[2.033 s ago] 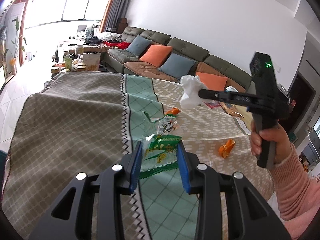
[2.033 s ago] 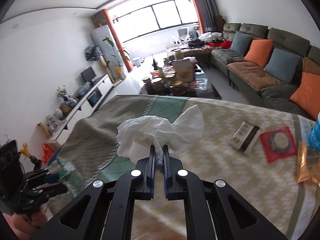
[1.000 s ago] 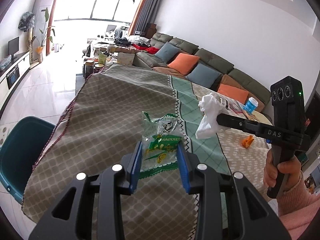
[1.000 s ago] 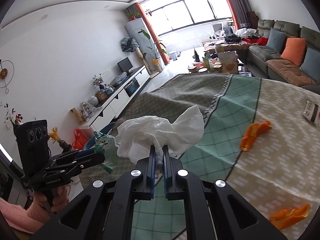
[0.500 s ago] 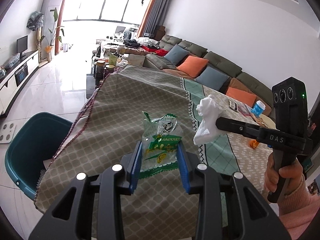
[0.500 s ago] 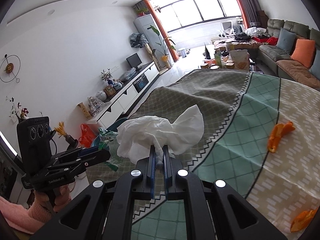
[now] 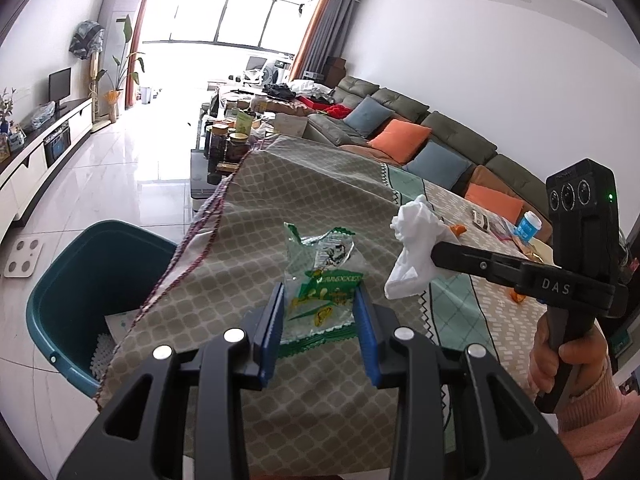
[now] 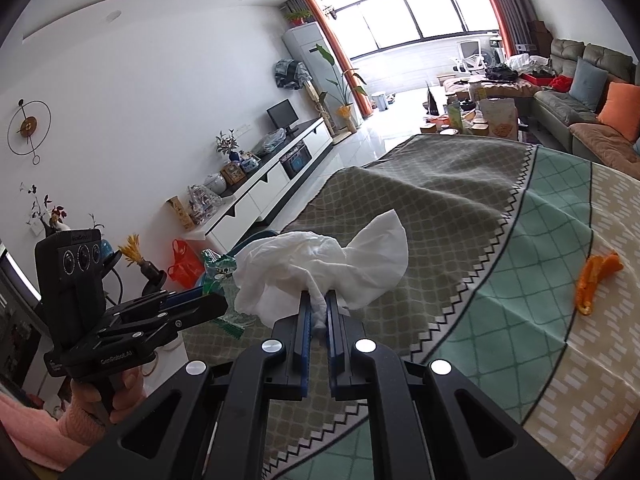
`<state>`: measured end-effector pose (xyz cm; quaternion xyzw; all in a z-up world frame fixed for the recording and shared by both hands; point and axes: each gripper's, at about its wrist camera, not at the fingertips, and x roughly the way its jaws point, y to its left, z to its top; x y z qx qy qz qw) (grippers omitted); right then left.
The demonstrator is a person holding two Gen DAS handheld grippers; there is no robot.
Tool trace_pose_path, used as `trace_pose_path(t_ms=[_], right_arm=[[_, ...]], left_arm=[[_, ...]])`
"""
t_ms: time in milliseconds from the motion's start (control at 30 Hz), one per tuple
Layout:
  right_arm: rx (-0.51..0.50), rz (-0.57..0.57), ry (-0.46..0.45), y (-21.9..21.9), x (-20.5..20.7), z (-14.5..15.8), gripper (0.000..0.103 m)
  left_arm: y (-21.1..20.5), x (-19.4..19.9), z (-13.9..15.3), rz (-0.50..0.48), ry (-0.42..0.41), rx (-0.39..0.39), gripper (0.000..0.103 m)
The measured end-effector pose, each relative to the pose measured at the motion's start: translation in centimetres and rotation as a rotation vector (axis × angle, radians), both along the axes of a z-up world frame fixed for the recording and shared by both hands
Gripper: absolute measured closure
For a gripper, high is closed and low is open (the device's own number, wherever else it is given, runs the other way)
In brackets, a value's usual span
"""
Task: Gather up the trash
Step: 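Lift the wrapper and tissue and carry them over the teal bin with both tools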
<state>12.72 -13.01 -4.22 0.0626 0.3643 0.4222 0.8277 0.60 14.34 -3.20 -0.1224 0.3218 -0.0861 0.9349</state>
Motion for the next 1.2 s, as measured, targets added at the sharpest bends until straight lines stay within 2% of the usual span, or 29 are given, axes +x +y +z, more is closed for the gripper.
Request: trace_pose_path(t_ms=[1200], right_arm=[[0.0,0.104,-0.005,4.8,-0.6,0.4,0.096]], left_arm=[[4.0,-1.4,0.5,0.127,-0.005,0.019,0.069]])
